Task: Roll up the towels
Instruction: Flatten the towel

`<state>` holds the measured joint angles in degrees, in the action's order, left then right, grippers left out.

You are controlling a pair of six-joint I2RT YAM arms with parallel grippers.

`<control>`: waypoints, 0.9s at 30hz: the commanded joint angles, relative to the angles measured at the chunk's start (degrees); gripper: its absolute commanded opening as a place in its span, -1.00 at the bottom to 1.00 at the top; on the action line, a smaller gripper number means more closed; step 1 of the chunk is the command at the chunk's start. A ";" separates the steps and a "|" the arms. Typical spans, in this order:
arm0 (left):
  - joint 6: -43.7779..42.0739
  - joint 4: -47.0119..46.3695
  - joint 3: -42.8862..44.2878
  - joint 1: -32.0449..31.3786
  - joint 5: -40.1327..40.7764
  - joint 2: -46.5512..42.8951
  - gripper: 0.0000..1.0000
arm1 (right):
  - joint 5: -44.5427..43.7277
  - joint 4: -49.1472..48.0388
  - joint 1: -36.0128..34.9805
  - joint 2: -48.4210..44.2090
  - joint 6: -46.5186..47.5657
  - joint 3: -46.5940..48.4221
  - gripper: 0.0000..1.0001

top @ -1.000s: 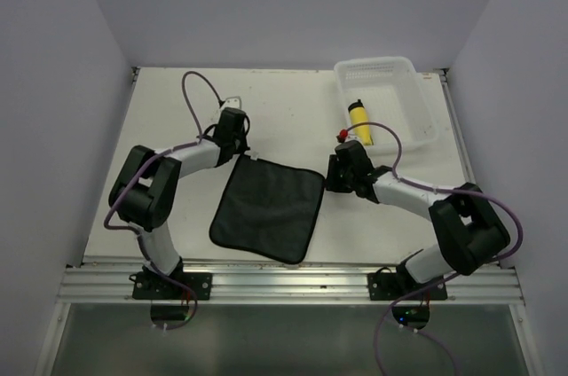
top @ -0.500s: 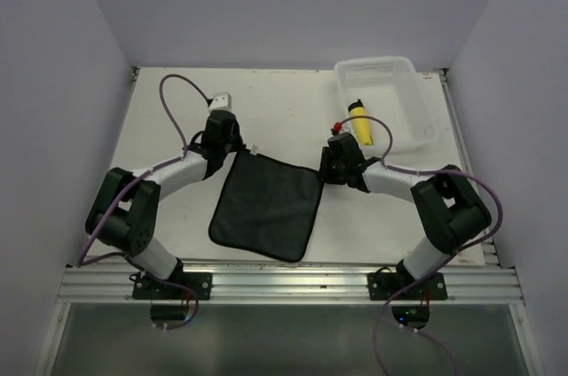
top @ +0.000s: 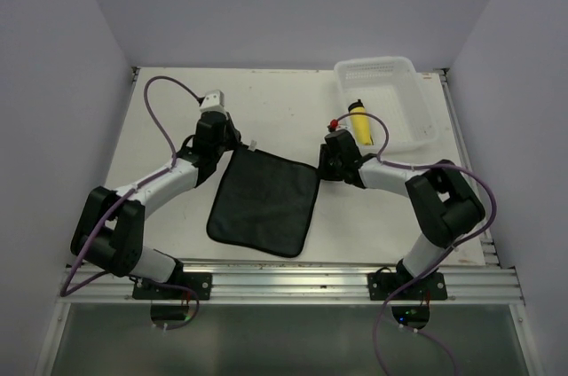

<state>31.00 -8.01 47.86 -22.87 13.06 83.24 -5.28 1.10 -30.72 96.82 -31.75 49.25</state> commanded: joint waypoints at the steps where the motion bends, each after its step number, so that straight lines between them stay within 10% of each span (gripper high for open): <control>1: 1.25 -2.71 -0.31 0.46 -0.14 -1.06 -1.00 | -1.49 0.30 -0.04 1.18 1.95 1.28 -0.36; 27: 1.07 -2.01 -0.22 0.46 -0.49 0.08 -1.00 | -11.24 6.37 -5.40 6.19 8.81 5.06 -0.66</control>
<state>31.07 -8.03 47.22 -22.87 12.19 83.26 -14.39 3.05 -35.40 100.99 -24.25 54.11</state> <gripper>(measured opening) 0.010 0.195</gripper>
